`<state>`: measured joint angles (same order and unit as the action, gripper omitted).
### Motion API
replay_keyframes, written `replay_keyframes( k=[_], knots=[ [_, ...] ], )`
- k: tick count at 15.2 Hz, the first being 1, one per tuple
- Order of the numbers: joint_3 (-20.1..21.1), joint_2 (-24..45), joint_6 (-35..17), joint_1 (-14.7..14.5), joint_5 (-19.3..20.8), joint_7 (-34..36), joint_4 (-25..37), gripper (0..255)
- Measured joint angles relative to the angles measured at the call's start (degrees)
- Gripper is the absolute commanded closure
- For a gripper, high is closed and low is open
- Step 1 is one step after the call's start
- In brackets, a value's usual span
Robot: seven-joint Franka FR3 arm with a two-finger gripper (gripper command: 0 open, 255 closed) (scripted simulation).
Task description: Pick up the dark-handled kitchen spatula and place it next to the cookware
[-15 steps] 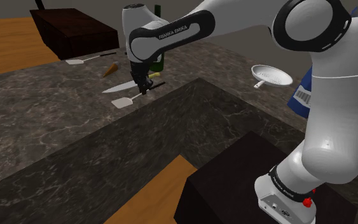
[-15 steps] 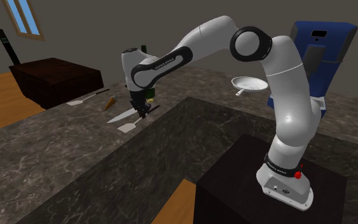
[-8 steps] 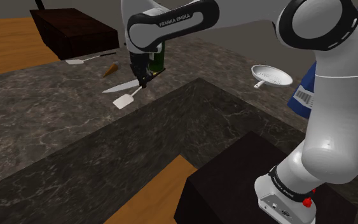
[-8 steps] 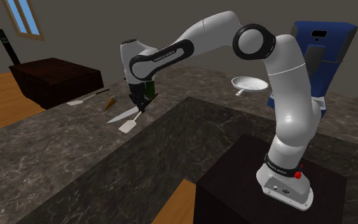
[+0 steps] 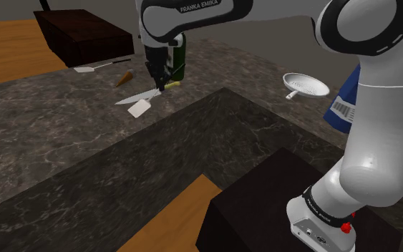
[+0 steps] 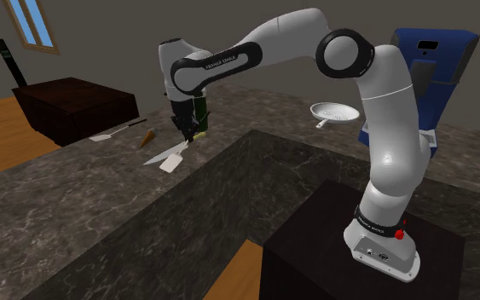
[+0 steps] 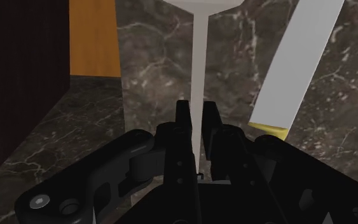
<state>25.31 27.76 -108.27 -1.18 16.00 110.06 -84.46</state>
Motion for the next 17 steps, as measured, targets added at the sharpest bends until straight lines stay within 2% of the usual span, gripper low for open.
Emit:
replay_keyframes(
  k=[9,12,14,17],
  knots=[
    [0.4,-0.8,6.5,-0.5,-0.7,-0.9,5.8,255],
    [0.1,-2.9,6.2,1.9,-1.6,-3.3,3.9,255],
    [-0.3,-5.3,4.6,4.4,-2.6,-5.7,0.2,255],
    [-1.2,-6.3,4.0,7.4,-3.2,-9.5,-0.8,255]
  ],
)
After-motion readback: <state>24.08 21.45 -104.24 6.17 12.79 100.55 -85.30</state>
